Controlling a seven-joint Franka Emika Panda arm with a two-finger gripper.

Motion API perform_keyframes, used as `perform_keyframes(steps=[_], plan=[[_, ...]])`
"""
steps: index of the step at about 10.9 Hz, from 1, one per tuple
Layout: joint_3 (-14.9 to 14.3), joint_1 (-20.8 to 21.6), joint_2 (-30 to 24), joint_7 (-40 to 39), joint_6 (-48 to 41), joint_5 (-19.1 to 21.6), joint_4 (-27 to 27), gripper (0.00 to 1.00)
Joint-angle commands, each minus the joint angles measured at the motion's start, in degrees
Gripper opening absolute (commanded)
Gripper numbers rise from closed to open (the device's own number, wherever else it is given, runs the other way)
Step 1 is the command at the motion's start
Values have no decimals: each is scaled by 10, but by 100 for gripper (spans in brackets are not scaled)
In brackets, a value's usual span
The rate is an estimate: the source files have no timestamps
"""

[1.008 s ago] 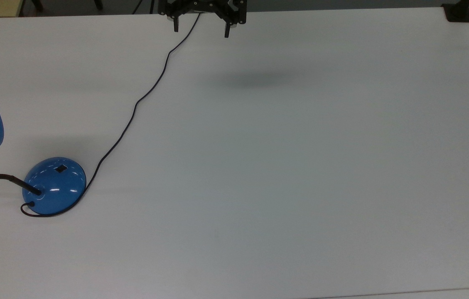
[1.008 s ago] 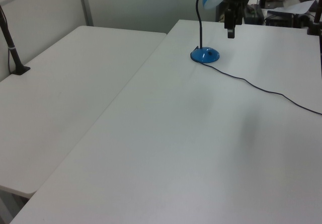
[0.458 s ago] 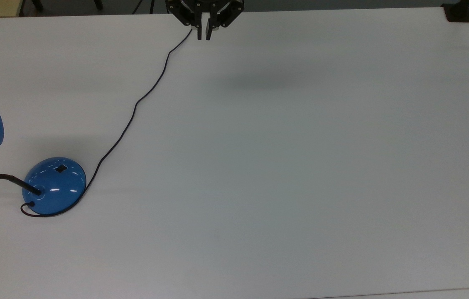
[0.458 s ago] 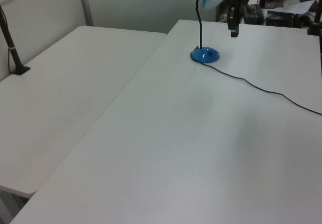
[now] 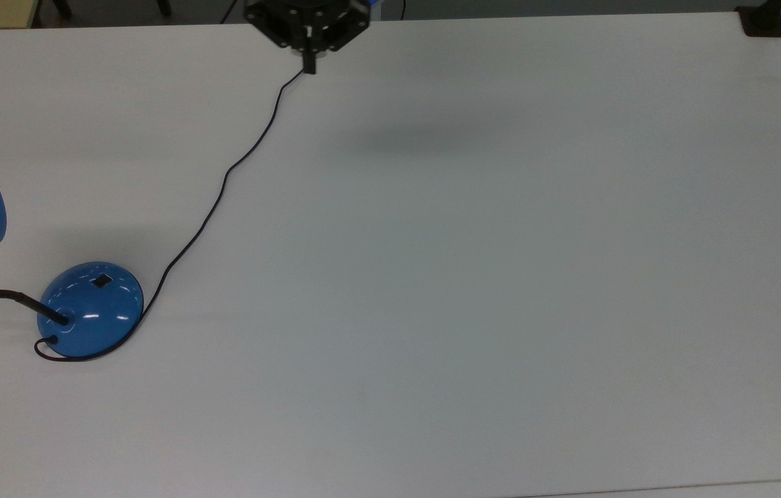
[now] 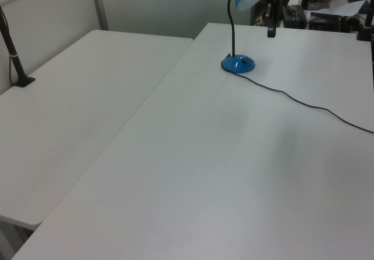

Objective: Turn on the lamp
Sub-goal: 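Move the gripper toward the blue lamp base and lower it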

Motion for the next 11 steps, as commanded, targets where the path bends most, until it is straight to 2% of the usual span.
perform_keyframes(steps=[1, 6, 10, 11], plan=[[-2, -55, 19, 54, 87, 14, -26, 0], [-4, -132, 84, 173, 334, 13, -110, 0], [-9, -156, 158, 188, 454, 4, -109, 0], [-23, -155, 172, 188, 493, 2, -109, 0]])
